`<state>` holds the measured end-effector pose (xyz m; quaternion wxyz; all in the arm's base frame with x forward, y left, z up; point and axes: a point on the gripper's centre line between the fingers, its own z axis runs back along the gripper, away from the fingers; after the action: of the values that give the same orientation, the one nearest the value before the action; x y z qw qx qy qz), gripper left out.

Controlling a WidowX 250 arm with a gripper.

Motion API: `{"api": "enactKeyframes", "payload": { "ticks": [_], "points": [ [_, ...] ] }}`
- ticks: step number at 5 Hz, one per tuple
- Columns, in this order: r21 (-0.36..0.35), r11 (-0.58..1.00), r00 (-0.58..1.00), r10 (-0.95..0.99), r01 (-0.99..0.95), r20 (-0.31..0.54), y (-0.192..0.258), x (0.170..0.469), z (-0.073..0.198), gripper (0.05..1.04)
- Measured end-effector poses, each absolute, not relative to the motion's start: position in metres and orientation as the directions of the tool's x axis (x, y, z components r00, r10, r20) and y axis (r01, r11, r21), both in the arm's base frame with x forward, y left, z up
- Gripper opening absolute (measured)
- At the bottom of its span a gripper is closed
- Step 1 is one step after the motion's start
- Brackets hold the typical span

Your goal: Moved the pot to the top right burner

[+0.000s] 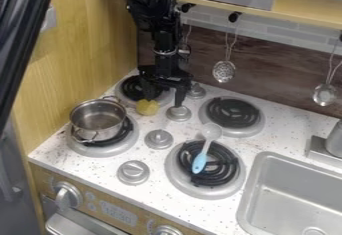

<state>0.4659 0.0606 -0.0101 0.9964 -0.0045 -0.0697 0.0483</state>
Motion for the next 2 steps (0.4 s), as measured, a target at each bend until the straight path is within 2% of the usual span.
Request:
{"api": "enactKeyframes", "payload": {
  "ticks": [1,2],
  "points": [
    [-0.018,0.995,0.992,0.096,-0.095,0.076,0.06,0.455,-0.035,0.999],
    [-0.053,0.996,0.996,0.079,-0.078,0.033,0.06,0.441,-0.048,0.999]
  ]
}}
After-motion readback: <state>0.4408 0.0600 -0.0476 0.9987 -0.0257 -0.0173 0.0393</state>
